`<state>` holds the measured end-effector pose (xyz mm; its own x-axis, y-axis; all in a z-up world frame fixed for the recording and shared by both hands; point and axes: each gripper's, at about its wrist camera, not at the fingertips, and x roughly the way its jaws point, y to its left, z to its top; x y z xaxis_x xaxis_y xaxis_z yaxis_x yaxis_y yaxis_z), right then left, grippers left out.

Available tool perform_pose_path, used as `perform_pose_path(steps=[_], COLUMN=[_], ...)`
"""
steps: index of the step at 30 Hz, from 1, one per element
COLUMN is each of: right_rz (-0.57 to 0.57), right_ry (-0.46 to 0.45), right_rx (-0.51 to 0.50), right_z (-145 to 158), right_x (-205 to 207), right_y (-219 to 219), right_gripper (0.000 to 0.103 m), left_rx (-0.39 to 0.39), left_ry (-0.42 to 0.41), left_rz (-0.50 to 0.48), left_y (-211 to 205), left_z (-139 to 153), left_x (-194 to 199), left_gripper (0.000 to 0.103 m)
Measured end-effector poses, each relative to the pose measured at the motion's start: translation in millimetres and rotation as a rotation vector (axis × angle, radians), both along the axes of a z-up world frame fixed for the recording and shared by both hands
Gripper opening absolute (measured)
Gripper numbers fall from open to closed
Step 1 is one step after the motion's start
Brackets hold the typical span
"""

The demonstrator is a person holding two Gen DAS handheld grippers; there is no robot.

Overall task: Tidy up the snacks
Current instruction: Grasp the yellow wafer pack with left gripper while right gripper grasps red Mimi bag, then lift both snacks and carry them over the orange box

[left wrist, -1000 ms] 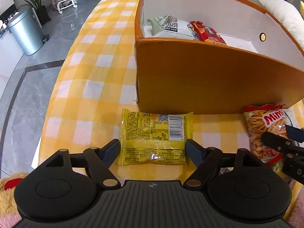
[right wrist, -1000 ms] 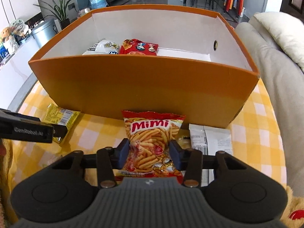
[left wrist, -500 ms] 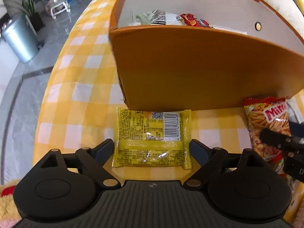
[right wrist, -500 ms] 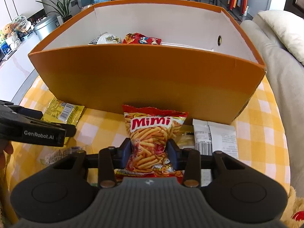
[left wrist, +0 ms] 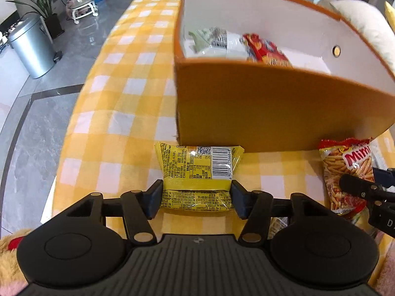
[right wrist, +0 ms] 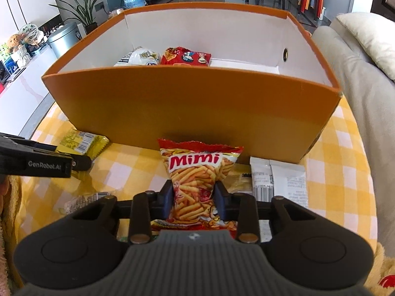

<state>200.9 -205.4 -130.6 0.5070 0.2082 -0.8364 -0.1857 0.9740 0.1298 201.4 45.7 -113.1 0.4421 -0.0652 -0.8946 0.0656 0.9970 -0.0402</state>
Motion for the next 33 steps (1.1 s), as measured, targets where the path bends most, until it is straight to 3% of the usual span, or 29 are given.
perform_pose_path(steps=[5,11,26,33], right_rz=[0.0,-0.009,0.011,0.007], right_ry=[-0.039,-0.053,-0.157,-0.213], right_rx=[-0.002,0.01,0.085,0.098], right_z=[14.4,33.3,94.1,115.8], right_x=[-7.5,-17.1,-51.9,-57.3], right_y=[-2.2,-6.3,-11.0,-17.3], right_gripper=[0.032,0.032,0.032,0.032], left_rx=[-0.081,-0.096,-0.156,-0.15], left_ry=[0.022,-0.011,-0.209,-0.259], left_rz=[0.033,0.026,-0.08,-0.12], left_y=[8.8,12.6,-1.2,-9.8], left_z=[22.4,53.7,133.3,147.3], left_x=[-7.9,-24.9,-62.9,-53.8], left_gripper=[0.065,0.065,0.065,0.065])
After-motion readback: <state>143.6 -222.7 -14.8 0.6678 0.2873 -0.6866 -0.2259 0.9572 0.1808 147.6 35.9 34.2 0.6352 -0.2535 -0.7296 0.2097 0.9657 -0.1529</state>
